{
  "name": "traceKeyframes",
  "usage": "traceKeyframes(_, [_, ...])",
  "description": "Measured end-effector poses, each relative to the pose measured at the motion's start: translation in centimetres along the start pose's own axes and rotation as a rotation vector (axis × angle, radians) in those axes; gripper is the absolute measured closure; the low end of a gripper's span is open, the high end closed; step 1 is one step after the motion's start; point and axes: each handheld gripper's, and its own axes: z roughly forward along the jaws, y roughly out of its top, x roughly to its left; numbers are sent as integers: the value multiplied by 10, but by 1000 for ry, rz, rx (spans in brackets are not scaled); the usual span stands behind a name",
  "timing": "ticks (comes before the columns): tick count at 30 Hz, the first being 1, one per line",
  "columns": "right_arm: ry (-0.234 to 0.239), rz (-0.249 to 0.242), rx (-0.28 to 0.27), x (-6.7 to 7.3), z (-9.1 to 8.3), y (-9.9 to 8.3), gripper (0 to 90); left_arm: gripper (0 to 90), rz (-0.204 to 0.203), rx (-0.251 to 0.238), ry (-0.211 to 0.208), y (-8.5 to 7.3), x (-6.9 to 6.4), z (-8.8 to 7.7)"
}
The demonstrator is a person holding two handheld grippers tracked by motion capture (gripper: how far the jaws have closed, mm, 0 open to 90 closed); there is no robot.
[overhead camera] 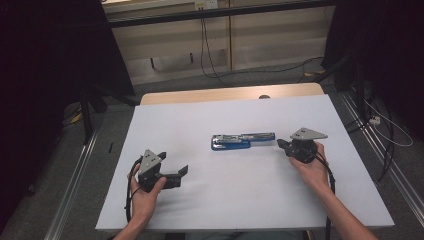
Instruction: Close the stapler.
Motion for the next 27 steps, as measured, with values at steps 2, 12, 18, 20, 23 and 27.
traceKeyframes(2, [15, -7, 4, 1, 1, 0, 900, 83, 0, 28, -7, 2, 2, 8])
traceKeyframes(12, [46, -23, 8, 5, 3, 1, 900, 88, 39, 27, -15, 19, 1, 39])
traceKeyframes(18, [52, -13, 10, 5, 4, 1, 900, 74, 74, 8, -83, 25, -7, 50])
traceKeyframes(20, [57, -14, 14, 6, 5, 1, 900, 74, 83, 9, -82, 27, -9, 55])
traceKeyframes(23, [60, -16, 18, 7, 7, 1, 900, 65, 73, 12, -87, 31, -9, 62])
traceKeyframes(27, [62, -15, 23, 7, 8, 1, 900, 68, 82, 15, -83, 35, -10, 75])
